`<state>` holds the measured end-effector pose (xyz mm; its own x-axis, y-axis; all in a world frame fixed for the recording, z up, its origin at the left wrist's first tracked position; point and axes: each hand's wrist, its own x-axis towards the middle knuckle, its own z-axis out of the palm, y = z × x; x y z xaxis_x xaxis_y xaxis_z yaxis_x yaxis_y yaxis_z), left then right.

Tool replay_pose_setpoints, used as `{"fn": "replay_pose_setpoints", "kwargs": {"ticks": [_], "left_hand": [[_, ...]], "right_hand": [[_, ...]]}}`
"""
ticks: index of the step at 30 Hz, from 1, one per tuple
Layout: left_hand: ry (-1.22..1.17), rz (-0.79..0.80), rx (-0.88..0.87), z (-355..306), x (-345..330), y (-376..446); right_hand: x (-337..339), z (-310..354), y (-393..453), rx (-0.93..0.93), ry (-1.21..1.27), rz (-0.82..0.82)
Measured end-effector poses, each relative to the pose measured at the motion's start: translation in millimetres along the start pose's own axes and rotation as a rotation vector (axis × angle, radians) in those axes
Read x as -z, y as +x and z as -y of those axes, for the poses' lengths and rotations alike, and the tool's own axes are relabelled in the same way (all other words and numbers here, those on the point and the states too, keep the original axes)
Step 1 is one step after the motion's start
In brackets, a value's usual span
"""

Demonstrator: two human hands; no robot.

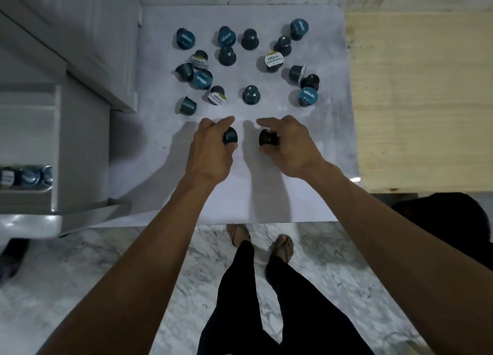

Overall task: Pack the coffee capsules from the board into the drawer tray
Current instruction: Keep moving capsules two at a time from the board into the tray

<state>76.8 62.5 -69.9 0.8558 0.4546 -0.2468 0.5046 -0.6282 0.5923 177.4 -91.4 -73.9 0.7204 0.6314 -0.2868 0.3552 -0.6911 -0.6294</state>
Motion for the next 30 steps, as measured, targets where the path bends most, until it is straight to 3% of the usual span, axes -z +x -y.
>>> {"fn": "replay_pose_setpoints", "kwargs": {"ticks": [6, 13, 20, 30], "left_hand": [[-0.107, -0.127, -0.054, -5, -12, -7], [-0.339, -0.319, -0.074, 13, -38, -9], [-0.362, -0.476, -0.158, 24, -54, -13], [-0.341, -0.545, -0.211, 30, -62, -15]], "right_hand": [[-8, -10, -4, 0.068, 0.031, -0.136], [-25, -17, -8, 0.131, 0.124, -0.431], [-49, -39, -9, 0.222, 0.147, -0.63], [-53, -44, -12, 0.261, 0.184, -0.686]]}}
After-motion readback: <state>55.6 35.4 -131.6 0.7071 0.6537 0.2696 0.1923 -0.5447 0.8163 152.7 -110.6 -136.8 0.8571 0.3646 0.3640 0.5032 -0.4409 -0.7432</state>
